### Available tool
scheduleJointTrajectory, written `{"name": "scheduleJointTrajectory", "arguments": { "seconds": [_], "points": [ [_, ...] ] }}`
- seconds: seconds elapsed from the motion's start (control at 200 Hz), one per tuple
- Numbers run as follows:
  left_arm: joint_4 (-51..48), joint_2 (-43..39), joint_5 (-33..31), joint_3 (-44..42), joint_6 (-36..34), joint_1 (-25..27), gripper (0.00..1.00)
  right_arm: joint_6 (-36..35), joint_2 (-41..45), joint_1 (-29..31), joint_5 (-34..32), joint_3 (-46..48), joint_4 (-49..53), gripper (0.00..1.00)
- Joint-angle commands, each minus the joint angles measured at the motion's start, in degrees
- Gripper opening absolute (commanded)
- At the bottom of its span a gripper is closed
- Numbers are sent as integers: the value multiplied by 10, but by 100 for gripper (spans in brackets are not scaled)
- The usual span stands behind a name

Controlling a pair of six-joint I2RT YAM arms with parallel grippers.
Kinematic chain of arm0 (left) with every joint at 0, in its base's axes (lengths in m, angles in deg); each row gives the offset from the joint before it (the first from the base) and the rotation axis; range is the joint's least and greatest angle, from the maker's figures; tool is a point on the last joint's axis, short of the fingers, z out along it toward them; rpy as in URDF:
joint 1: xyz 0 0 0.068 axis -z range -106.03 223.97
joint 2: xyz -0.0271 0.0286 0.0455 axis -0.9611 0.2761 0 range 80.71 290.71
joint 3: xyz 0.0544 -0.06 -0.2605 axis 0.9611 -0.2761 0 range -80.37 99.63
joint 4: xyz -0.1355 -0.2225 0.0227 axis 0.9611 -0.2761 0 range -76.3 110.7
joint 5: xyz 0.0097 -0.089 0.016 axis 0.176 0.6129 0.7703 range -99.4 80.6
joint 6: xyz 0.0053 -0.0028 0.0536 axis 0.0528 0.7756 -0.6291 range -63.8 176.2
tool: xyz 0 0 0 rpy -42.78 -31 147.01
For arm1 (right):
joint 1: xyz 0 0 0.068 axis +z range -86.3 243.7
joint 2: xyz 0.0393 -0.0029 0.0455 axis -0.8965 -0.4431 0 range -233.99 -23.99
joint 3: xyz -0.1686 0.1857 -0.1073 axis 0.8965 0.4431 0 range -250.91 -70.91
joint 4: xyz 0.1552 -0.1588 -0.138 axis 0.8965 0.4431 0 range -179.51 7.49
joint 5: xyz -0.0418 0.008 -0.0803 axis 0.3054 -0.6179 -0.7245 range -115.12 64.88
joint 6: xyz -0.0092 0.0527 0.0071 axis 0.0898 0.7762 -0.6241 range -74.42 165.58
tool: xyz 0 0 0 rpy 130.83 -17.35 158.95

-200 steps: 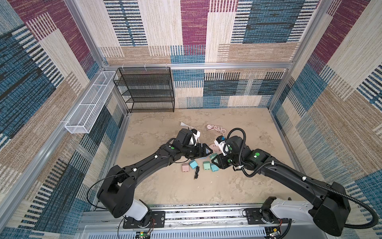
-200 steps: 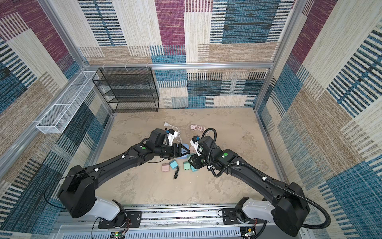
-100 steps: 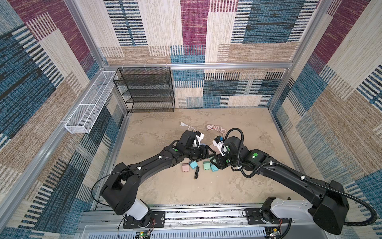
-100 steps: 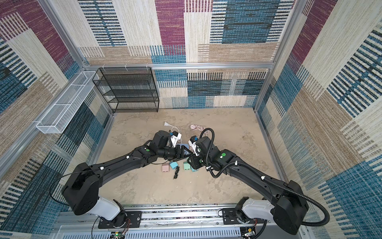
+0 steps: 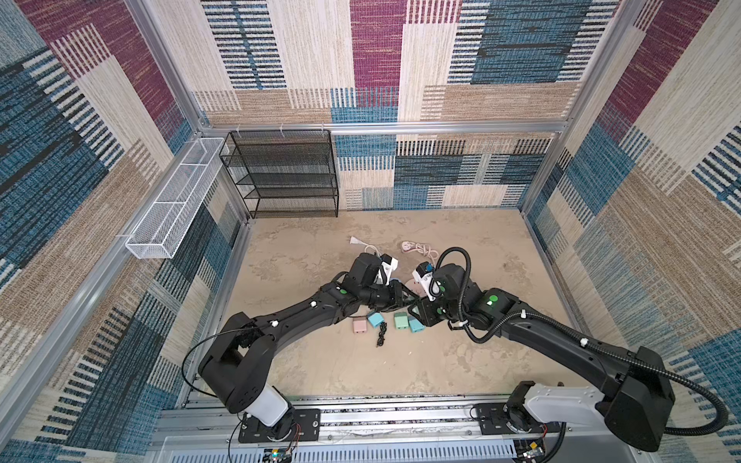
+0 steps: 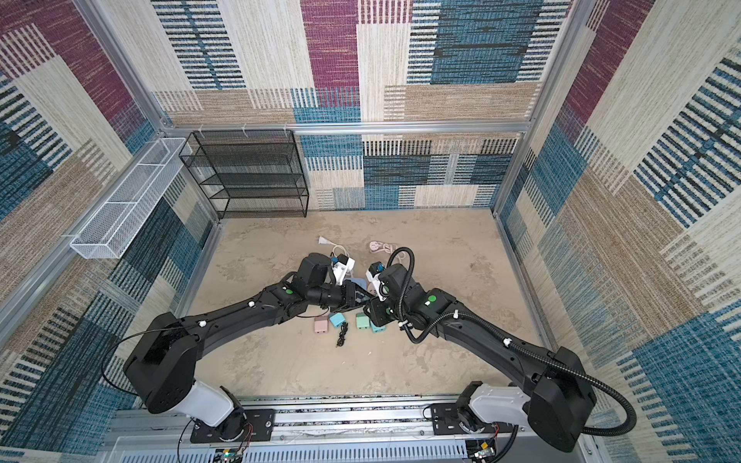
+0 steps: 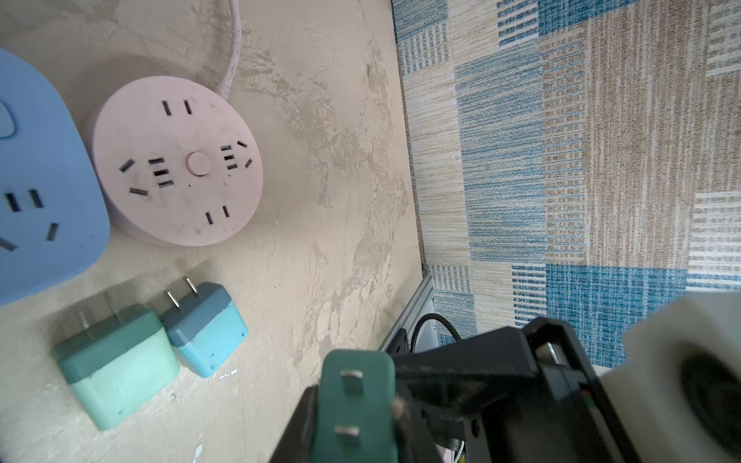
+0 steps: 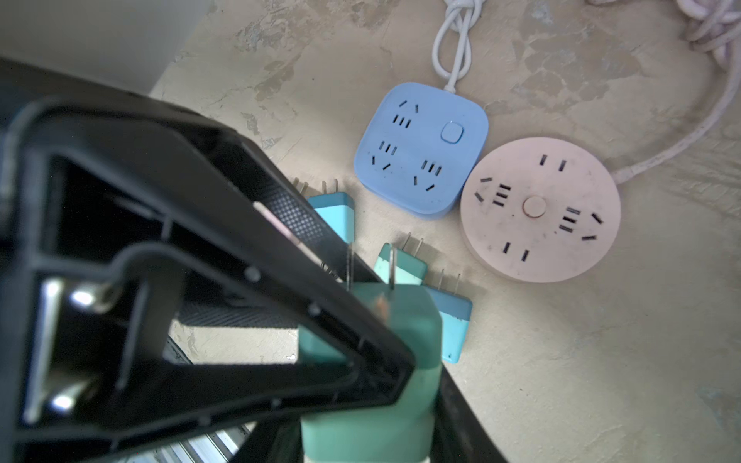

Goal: Insert the plug

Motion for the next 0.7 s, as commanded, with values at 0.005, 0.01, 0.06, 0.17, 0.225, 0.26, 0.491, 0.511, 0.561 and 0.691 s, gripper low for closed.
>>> {"name": "scheduleJointTrajectory", "arguments": {
  "seconds": [0.005, 0.01, 0.06, 0.17, 0.225, 0.26, 0.491, 0.511, 0.561, 0.691],
  "points": [
    [7, 5, 9, -6, 10, 1, 21, 3, -1, 1, -9, 1, -59, 0],
    [7, 6, 9, -6, 10, 1, 20, 3, -1, 1, -9, 0, -59, 1],
    [7, 8, 10, -5, 11, 2, 16, 2, -2, 1, -8, 2, -64, 4],
    [-9, 14, 15, 5, 0, 0, 0, 3, -6, 2, -5, 3, -76, 26],
    [-17, 13, 13, 9, -5, -1, 0, 3, -7, 2, -3, 6, -85, 44],
    [-21, 11, 12, 10, -8, -3, 0, 4, -5, 1, -2, 7, -90, 52],
    [-31, -12, 4, 6, -4, -52, 0, -5, 39, 1, -10, 35, -145, 71],
    [-27, -13, 8, 5, 1, -58, 0, -4, 45, 1, -20, 42, -153, 71],
    [-18, -22, 14, 4, 12, -74, 0, 9, 65, 1, -67, 62, -183, 71],
    [18, -48, 7, -2, 61, -105, 0, -19, 122, 1, -121, 150, -319, 81]
  ]
}}
